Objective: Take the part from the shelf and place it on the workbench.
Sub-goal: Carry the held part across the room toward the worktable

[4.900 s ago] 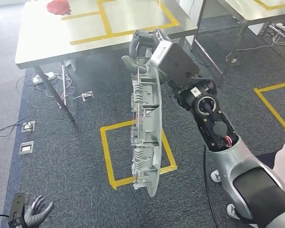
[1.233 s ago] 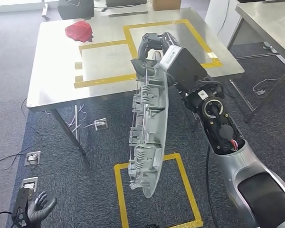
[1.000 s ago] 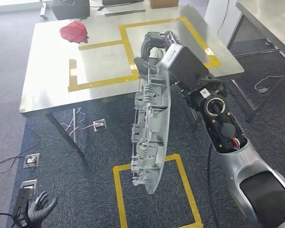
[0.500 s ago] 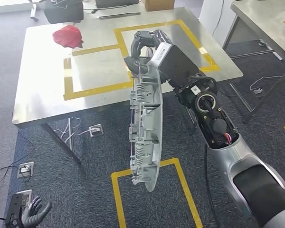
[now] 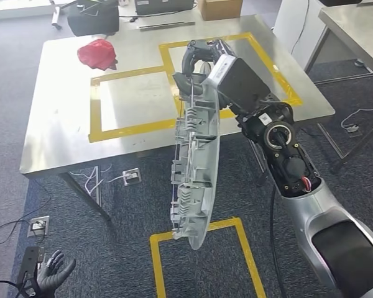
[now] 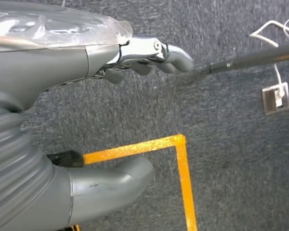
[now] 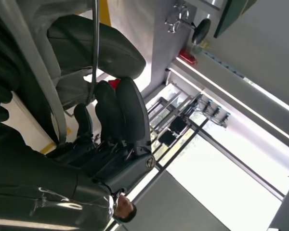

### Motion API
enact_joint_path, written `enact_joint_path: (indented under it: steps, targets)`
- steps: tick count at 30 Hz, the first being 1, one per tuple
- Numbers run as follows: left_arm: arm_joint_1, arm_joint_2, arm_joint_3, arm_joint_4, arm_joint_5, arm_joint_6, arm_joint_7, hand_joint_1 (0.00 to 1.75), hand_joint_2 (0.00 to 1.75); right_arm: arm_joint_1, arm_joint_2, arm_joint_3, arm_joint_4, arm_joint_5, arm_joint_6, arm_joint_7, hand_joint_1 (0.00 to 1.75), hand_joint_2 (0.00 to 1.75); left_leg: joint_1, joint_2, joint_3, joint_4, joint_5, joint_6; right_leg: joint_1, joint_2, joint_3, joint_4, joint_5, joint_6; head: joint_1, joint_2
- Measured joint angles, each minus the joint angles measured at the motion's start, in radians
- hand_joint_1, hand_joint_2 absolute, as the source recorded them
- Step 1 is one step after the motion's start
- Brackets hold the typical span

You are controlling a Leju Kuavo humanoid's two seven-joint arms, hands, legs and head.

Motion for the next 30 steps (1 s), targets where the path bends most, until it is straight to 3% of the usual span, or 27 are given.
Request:
enact_joint_path:
  steps: [2,5,6,7,9,11,14,16,17,20,21,22,24,25,26,27,30]
  targets:
    - [-0.002,0.002,0.000,0.000,-0.001,-0.002,0.001,0.00,1.75,-0.002,0.000,0.000,-0.001,0.000,-0.003,0.002,1.75,1.75,0.003,0.003,-0.042,0.080,-0.028,-0.009,-0.003,-0.001,0.017,-0.006,-0.006,-0.008,-0.006,0.000]
    - [-0.001,0.003,0.000,0.000,-0.002,-0.005,0.004,0.00,1.75,0.004,0.001,0.000,0.000,0.000,-0.004,0.005,1.75,1.75,0.006,0.005,-0.171,0.262,-0.085,-0.022,-0.003,0.002,0.028,-0.005,-0.021,-0.014,-0.022,0.000]
    - [0.000,0.003,0.000,0.000,-0.002,-0.006,0.005,0.00,1.75,0.008,0.001,0.000,0.000,0.000,-0.004,0.006,1.75,1.75,0.007,0.006,-0.195,0.278,-0.079,-0.024,-0.003,0.003,0.033,-0.003,-0.028,-0.013,-0.025,0.000]
    - [0.001,0.004,0.000,0.000,-0.003,-0.006,0.006,0.00,1.75,0.011,0.001,0.000,0.000,0.000,-0.005,0.009,1.75,1.75,0.007,0.006,-0.199,0.253,-0.050,-0.024,-0.003,0.004,0.041,-0.001,-0.036,-0.012,-0.028,0.000]
    - [0.000,0.005,0.000,0.000,-0.004,-0.006,0.007,0.00,1.75,0.013,0.001,0.000,0.000,0.002,-0.005,0.013,1.75,1.75,0.009,0.007,-0.160,0.120,0.048,-0.020,-0.003,0.005,0.059,0.003,-0.055,-0.007,-0.033,0.000]
    - [-0.002,0.006,0.000,0.000,-0.006,-0.007,0.008,0.00,1.75,0.012,0.001,0.000,-0.001,0.005,-0.006,0.016,1.75,1.75,0.005,0.009,-0.122,0.012,0.090,-0.011,-0.001,0.006,0.068,0.007,-0.070,0.003,-0.039,0.000]
    - [-0.004,0.006,0.000,0.000,-0.008,-0.009,0.012,0.00,1.75,0.014,0.001,-0.001,-0.001,0.006,-0.007,0.019,1.75,1.75,0.003,0.009,-0.105,-0.009,0.084,0.012,0.002,0.008,0.074,0.012,-0.084,0.021,-0.039,0.000]
    - [-0.005,0.006,0.000,0.000,-0.008,-0.009,0.012,0.00,1.75,0.013,0.000,-0.004,-0.004,0.006,-0.008,0.019,1.75,1.75,0.005,0.008,-0.089,-0.012,0.079,0.023,0.000,0.005,0.061,0.051,-0.104,0.033,-0.033,0.000]
    - [-0.006,0.006,0.000,0.000,-0.008,-0.009,0.012,0.00,1.75,0.012,0.000,-0.005,-0.005,0.006,-0.009,0.019,1.75,1.75,0.007,0.008,-0.081,-0.014,0.075,0.028,-0.001,0.004,0.036,0.102,-0.124,0.038,-0.028,0.000]
    - [-0.007,0.006,0.000,0.000,-0.009,-0.013,0.012,0.00,1.75,0.017,0.000,-0.008,-0.007,0.006,-0.013,0.020,1.75,1.75,0.006,0.008,-0.063,-0.014,0.058,0.035,-0.004,0.002,-0.084,0.306,-0.192,0.048,-0.016,0.000]
    - [-0.007,0.005,0.000,0.000,-0.009,-0.015,0.012,0.00,1.75,0.021,0.000,-0.008,-0.007,0.006,-0.014,0.021,1.75,1.75,0.005,0.007,-0.054,-0.014,0.052,0.035,-0.004,0.002,-0.109,0.331,-0.191,0.048,-0.013,0.000]
    - [-0.007,0.004,0.000,0.000,-0.010,-0.015,0.012,0.00,1.75,0.024,0.000,-0.008,-0.007,0.006,-0.015,0.022,1.75,1.75,0.005,0.006,-0.044,-0.014,0.044,0.035,-0.004,0.002,-0.116,0.317,-0.168,0.045,-0.009,0.000]
    - [-0.006,0.004,0.000,0.000,-0.011,-0.016,0.013,0.00,1.75,0.025,0.000,-0.010,-0.008,0.006,-0.016,0.023,1.75,1.75,0.004,0.004,-0.019,-0.014,0.028,0.032,-0.002,0.002,-0.083,0.190,-0.067,0.033,0.002,0.000]
    - [-0.006,0.003,0.000,0.000,-0.011,-0.017,0.013,0.00,1.75,0.025,0.000,-0.012,-0.008,0.006,-0.016,0.023,1.75,1.75,0.002,0.003,-0.009,-0.014,0.020,0.029,0.001,0.002,-0.061,0.122,-0.028,0.026,0.004,0.000]
    - [-0.007,0.002,0.000,0.000,-0.011,-0.018,0.013,0.00,1.75,0.024,0.000,-0.013,-0.009,0.006,-0.017,0.024,1.75,1.75,0.001,0.003,-0.003,-0.014,0.013,0.025,0.005,0.001,-0.042,0.066,-0.008,0.019,0.007,0.000]
    - [-0.007,0.002,0.000,0.000,-0.011,-0.018,0.013,0.00,1.75,0.023,-0.001,-0.014,-0.010,0.006,-0.017,0.026,1.75,1.75,0.000,0.003,0.001,-0.015,0.009,0.020,0.007,0.001,-0.030,0.034,-0.001,0.013,0.008,0.000]
    - [-0.008,0.000,0.000,-0.001,-0.014,-0.024,0.013,0.00,1.75,0.021,-0.002,-0.018,-0.016,0.006,-0.017,0.030,1.75,1.75,-0.003,0.005,0.009,-0.007,0.000,0.005,0.005,-0.001,-0.002,0.009,-0.007,-0.002,0.006,0.000]
